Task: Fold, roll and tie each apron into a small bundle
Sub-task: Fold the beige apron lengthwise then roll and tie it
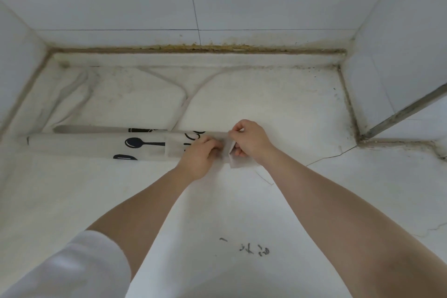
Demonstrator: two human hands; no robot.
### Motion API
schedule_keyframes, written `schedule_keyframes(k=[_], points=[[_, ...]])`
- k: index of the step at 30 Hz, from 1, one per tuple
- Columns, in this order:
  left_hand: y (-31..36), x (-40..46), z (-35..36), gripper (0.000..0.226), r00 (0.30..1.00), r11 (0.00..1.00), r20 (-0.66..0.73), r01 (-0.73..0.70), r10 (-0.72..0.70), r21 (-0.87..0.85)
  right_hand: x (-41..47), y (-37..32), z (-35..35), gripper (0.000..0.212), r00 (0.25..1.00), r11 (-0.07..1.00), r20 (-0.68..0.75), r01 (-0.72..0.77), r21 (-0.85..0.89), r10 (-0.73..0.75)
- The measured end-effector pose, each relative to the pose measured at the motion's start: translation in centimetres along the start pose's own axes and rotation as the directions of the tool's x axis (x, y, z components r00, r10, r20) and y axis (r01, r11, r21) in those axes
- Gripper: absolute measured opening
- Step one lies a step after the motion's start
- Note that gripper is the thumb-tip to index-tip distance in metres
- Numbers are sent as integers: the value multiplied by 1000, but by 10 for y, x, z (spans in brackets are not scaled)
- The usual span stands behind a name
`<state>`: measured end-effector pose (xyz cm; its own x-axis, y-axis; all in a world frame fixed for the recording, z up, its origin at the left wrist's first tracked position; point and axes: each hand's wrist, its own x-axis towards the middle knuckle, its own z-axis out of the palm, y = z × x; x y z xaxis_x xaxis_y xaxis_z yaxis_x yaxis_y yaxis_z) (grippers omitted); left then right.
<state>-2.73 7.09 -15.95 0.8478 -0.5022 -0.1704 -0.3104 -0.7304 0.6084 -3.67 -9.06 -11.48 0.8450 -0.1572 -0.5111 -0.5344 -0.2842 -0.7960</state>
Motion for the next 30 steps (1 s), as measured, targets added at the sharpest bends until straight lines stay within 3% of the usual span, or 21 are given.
schedule_keyframes(k=[4,8,11,13,15,18,21,24,27,29,30], points=[[5,2,-7,23,995,987,27,102,-99,-125,14,-1,23,13,1000,1000,-23,-21,-23,20],[5,3,-2,50,999,989,39,29,-35,145,18,-2,31,40,995,995,31,-88,-55,90],[5,4,1,50,998,961,60,17,-35,277,22,-1,18,34,997,930,-24,56,-363,-69],[4,4,-1,44,996,976,73,31,-48,217,24,4,3,31,979,770,-71,105,-629,-192],[3,5,-2,41,995,988,86,39,-52,149,27,13,-9,25,983,722,-59,86,-687,-174],[8,6,-7,32,993,993,95,54,-64,102,28,16,-19,22,996,790,-5,65,-609,-86],[14,10,-9,23,986,983,140,61,-85,172,24,6,-23,17,998,832,67,32,-555,6],[18,12,-8,9,981,979,166,66,-99,191,14,-3,-22,27,971,967,236,27,-252,34],[15,6,-9,11,962,990,267,13,-51,142,0,-13,-14,25,923,995,374,-62,-78,87],[9,1,-13,16,940,999,340,11,5,-47,-3,-16,-10,24,879,986,458,-162,29,131],[7,-4,-20,18,930,976,367,95,-17,-195,-4,-18,-6,27,861,979,492,-187,75,127]])
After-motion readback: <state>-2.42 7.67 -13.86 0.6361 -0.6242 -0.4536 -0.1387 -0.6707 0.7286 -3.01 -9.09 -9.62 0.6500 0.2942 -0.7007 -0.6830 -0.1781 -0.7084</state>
